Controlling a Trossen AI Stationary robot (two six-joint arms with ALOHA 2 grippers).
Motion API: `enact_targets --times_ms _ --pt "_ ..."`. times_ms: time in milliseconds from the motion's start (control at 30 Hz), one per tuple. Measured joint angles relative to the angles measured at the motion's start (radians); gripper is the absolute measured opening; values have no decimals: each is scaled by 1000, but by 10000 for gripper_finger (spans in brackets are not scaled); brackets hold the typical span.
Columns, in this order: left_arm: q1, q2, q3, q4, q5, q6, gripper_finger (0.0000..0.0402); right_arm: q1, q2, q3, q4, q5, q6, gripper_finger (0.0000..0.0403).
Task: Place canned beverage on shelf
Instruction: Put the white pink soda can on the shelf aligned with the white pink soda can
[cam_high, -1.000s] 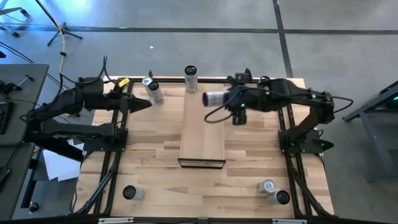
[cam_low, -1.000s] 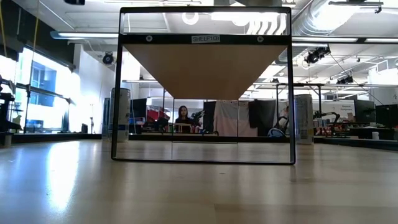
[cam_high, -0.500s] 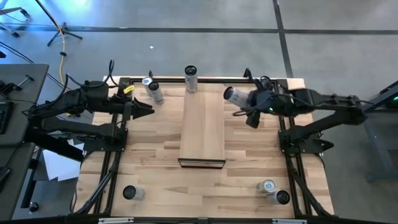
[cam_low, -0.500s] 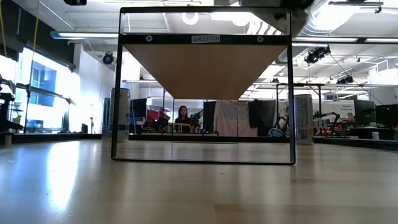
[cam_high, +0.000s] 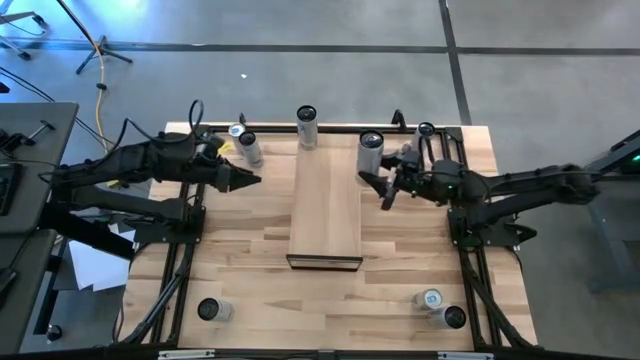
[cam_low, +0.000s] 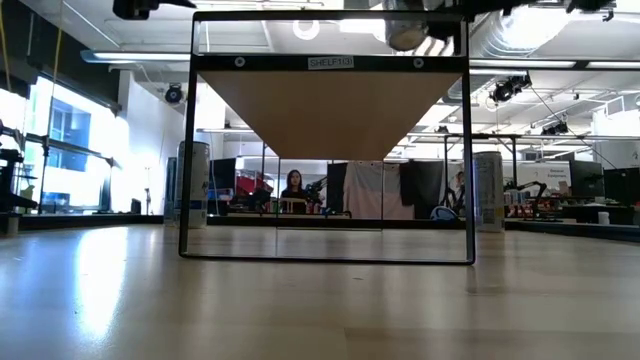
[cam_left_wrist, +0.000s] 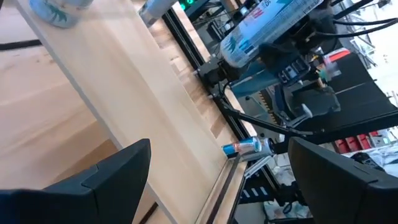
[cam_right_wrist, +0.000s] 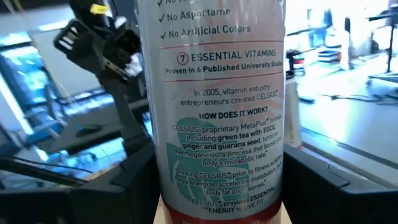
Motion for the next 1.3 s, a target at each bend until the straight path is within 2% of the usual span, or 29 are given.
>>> enact_targets --times_ms 167,267,467,633,833,1000,1300 --pt "-1 29 0 0 -88 54 347 -48 56 -25 104 -132 -3 252" --pt "0 56 0 -3 -99 96 347 -72 99 -25 142 -179 1 252" --pt "6 110 0 3 -103 330 347 -115 213 -24 237 -133 -15 252" --pt "16 144 0 40 -126 419 347 -151 334 -23 405 -70 -15 252" --pt "16 166 0 151 -152 476 347 -198 474 -23 586 -58 1 252" --pt "16 166 0 238 -153 477 347 -222 577 -23 665 -58 21 252" --pt "16 166 0 339 -194 468 347 -261 619 -22 680 -68 -18 252"
